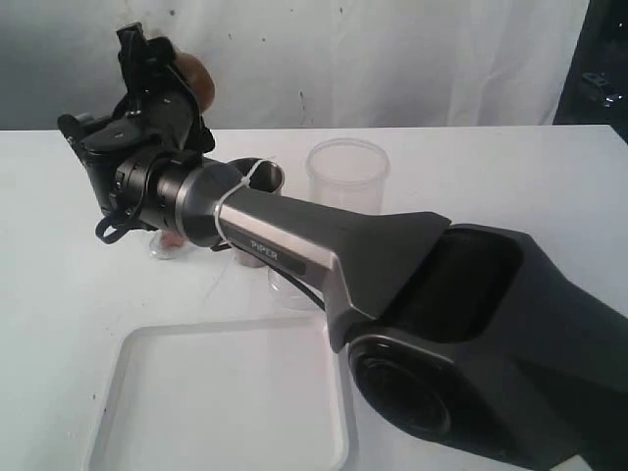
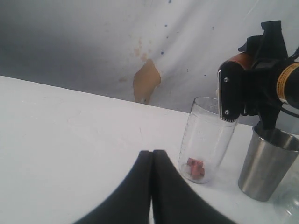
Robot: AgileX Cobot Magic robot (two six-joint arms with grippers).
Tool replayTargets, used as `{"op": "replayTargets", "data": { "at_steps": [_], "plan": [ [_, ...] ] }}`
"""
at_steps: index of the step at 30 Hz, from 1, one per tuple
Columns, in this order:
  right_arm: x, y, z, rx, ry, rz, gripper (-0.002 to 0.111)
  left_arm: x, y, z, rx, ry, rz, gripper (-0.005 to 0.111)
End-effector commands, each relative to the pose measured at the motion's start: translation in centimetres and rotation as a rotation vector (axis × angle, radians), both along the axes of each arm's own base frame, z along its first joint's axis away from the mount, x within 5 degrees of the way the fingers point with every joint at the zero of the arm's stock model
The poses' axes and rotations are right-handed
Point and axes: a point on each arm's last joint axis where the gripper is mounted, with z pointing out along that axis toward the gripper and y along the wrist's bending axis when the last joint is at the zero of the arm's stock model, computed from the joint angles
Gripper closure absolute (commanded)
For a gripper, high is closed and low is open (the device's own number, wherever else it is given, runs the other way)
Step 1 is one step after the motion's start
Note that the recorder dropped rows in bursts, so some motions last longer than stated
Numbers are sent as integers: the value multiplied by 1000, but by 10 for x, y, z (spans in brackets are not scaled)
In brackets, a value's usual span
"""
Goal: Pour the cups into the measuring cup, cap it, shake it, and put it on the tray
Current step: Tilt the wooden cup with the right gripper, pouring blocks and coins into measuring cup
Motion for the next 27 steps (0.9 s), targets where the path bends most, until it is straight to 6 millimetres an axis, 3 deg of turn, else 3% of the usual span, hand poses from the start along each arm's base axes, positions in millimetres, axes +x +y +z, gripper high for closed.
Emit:
{"op": "replayTargets", "data": {
  "at_steps": [1,12,27],
  "plan": [
    [3,-3,6,-74,-26,15,108,0,0,2,2,-16,-1,107],
    [3,0,4,-311,-25,67,108,0,0,2,2,-16,-1,107],
    [3,7,7,-455,-94,151,108,0,0,2,2,-16,-1,107]
  ]
}}
